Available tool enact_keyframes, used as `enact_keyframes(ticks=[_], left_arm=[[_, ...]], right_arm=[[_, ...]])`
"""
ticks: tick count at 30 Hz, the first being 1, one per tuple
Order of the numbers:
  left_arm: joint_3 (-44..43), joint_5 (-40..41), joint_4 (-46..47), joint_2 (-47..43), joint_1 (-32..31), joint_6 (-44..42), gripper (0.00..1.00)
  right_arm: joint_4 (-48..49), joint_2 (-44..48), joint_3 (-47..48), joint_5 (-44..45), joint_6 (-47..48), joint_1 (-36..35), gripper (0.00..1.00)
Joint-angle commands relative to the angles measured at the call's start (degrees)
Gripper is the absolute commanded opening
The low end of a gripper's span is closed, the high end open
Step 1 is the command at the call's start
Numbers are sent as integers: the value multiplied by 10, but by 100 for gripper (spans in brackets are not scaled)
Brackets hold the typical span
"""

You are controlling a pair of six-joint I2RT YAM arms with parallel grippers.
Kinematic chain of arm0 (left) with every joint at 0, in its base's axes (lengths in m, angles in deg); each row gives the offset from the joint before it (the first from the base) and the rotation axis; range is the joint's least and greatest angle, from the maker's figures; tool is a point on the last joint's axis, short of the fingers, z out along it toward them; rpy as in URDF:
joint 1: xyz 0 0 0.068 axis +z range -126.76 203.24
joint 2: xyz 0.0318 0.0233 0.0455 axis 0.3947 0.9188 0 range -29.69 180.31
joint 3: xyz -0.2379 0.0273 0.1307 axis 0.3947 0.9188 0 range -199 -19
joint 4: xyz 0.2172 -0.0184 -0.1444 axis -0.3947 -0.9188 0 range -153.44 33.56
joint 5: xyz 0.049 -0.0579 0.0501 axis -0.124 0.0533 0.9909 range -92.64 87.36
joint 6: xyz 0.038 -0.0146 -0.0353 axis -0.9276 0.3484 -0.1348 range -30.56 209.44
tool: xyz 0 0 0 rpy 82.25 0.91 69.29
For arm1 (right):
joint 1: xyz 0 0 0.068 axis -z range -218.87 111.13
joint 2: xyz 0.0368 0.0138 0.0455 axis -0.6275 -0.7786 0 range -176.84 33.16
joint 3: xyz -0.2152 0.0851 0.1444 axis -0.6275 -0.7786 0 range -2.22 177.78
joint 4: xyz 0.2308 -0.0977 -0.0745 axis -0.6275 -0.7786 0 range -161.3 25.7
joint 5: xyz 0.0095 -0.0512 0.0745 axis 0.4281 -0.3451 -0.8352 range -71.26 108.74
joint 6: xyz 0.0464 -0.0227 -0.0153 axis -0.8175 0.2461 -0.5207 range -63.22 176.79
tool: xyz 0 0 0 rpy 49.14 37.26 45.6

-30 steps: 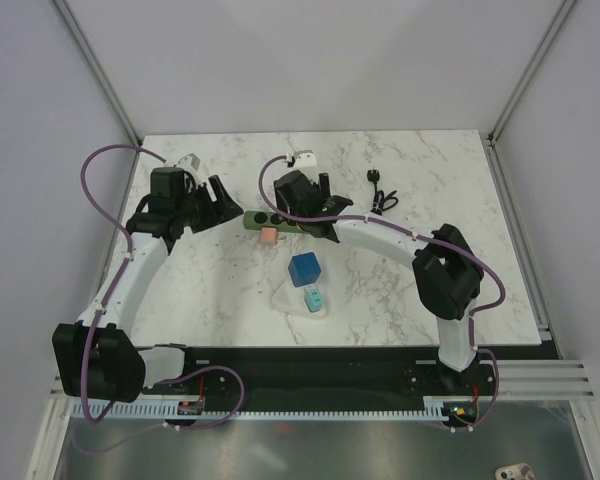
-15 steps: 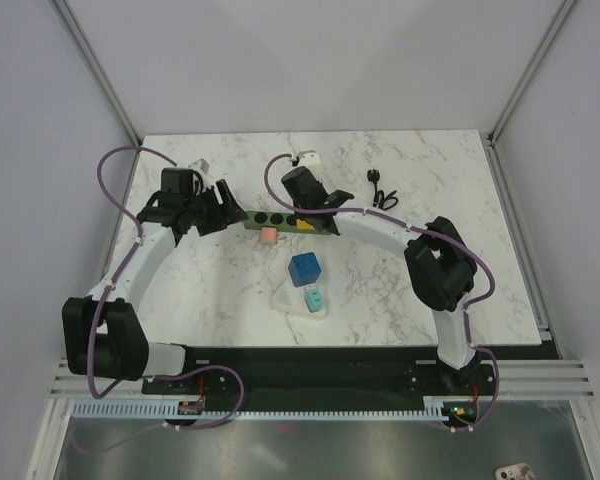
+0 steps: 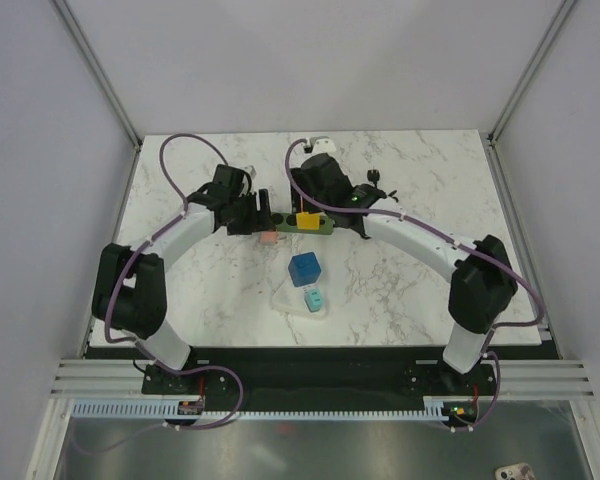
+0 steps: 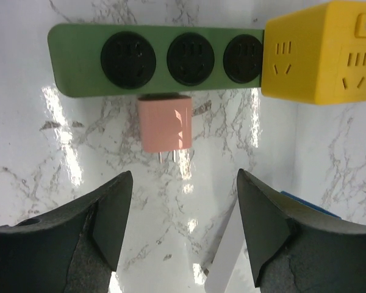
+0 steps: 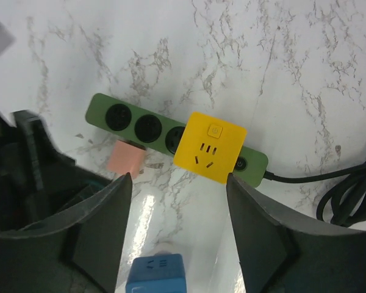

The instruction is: Insert the plug

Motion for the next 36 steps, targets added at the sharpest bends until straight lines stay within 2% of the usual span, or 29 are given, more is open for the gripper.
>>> enact_keyframes(ticks=[1, 4, 7, 18, 21, 26, 27, 29, 30, 31, 33, 36], left_arm=[[-50, 66, -3, 36, -9, -50, 76], [-59, 67, -3, 65, -11, -55, 76], [-58, 75, -3, 84, -17, -56, 75], [-82, 49, 23, 145, -34, -46, 73], [-92, 57, 10, 165, -34, -39, 70], [-92, 46, 2, 165, -34, -21, 52], [-90, 39, 0, 161, -34, -15, 43], [-91, 31, -3, 151, -34, -3, 33], [-90, 24, -6, 136, -34, 3, 24], [-89, 7, -11, 127, -32, 9, 19], [-87, -39, -14, 86, -29, 36, 8], [-80, -83, -12, 27, -20, 87, 2]], right_arm=[[6, 62, -29, -22, -2, 2, 76], [12, 92, -53, -34, -2, 5, 82], [18, 116, -69, -49, -8, 11, 84], [38, 148, -100, -72, -16, 19, 85], [44, 145, -110, -80, -21, 19, 85], [52, 158, -135, -81, -31, 19, 85], [55, 161, -139, -81, -32, 19, 85], [64, 171, -153, -87, -38, 19, 85], [68, 174, -157, -91, -39, 18, 85], [75, 182, -163, -95, -44, 18, 85], [117, 200, -196, -115, -46, 17, 83], [229, 219, -268, -145, -53, 17, 79]])
